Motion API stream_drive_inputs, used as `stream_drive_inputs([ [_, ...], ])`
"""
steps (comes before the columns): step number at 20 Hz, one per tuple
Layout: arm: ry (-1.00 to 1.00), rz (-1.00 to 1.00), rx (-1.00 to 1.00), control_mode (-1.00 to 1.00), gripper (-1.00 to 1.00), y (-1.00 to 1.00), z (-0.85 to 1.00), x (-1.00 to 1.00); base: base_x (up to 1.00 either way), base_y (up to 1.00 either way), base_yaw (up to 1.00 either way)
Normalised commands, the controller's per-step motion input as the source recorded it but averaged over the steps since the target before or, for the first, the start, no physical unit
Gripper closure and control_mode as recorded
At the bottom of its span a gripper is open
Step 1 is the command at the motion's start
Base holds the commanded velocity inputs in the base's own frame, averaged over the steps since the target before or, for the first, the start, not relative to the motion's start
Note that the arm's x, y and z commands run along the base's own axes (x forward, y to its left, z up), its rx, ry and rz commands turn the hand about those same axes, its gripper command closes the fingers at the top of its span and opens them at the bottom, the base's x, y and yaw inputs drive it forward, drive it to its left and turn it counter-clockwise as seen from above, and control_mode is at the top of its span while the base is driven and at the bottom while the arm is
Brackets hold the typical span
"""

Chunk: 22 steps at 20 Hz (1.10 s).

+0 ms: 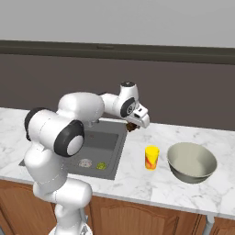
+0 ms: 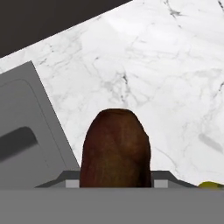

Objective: Remove the broccoli and sweet potato from the sink. Then move the bowl and cup from the counter to the sink for washing.

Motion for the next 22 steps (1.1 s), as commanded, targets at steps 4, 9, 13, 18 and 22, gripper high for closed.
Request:
stream_drive_inputs([
  [4, 0.0, 0.0, 0.0, -1.0, 1.0, -0.18, -0.27, 0.19, 0.0, 0.0, 0.0],
  [9, 0.0, 0.0, 0.0, -1.0, 1.0, -0.17, -0.28, 0.18, 0.0, 0.0, 0.0],
  [13, 0.0, 0.0, 0.01, -1.0, 1.0, -0.19, -0.28, 0.16, 0.0, 0.0, 0.0],
  [18, 0.0, 0.0, 0.05, -1.0, 1.0, -0.15, -0.28, 0.11, 0.0, 0.0, 0.0],
  [22, 0.0, 0.0, 0.05, -1.0, 1.0, -0.1, -0.26, 0.1, 0.0, 0.0, 0.0],
])
